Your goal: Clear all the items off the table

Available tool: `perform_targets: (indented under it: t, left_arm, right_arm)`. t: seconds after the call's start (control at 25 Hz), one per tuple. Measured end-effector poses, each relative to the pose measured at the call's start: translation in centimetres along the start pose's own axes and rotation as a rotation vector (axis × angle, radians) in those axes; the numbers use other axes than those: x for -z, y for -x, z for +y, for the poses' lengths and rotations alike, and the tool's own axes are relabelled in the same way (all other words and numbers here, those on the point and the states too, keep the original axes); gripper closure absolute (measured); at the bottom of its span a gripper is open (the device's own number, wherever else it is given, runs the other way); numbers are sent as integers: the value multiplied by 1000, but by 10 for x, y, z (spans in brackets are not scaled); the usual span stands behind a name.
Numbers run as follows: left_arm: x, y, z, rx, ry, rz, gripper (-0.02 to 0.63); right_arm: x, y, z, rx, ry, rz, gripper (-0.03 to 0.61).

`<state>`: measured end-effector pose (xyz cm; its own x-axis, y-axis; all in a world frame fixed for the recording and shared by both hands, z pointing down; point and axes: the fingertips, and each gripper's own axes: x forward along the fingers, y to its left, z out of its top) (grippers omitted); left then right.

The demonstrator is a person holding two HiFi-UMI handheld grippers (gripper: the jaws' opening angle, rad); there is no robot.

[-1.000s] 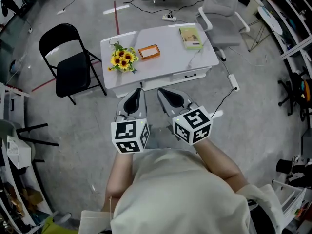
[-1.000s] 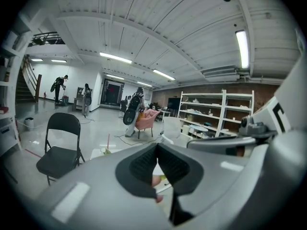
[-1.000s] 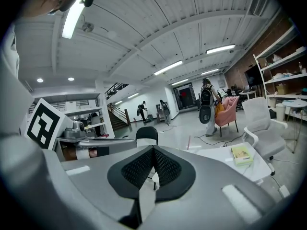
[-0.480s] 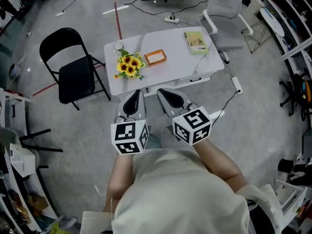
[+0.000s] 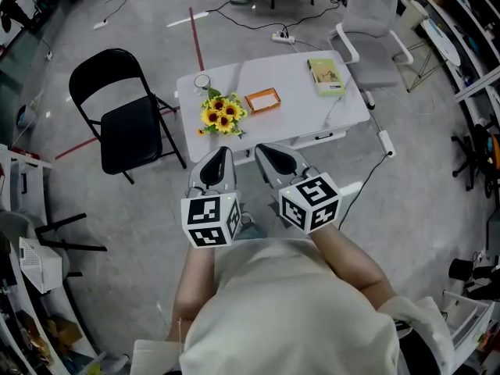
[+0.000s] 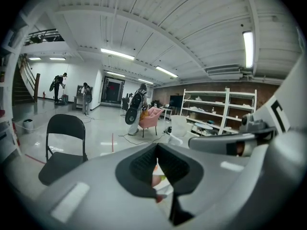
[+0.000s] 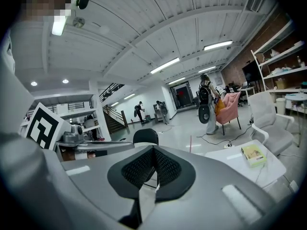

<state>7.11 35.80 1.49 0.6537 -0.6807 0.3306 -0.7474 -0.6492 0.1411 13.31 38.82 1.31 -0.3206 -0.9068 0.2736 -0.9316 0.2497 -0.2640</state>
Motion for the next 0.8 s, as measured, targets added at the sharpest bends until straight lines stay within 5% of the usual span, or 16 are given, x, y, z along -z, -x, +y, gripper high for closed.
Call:
perform_targets:
  t: [0.8]
  left_arm:
    - [4, -21, 75, -25, 31, 21, 604]
  right_arm:
    - [5, -63, 0, 48, -1, 40, 581]
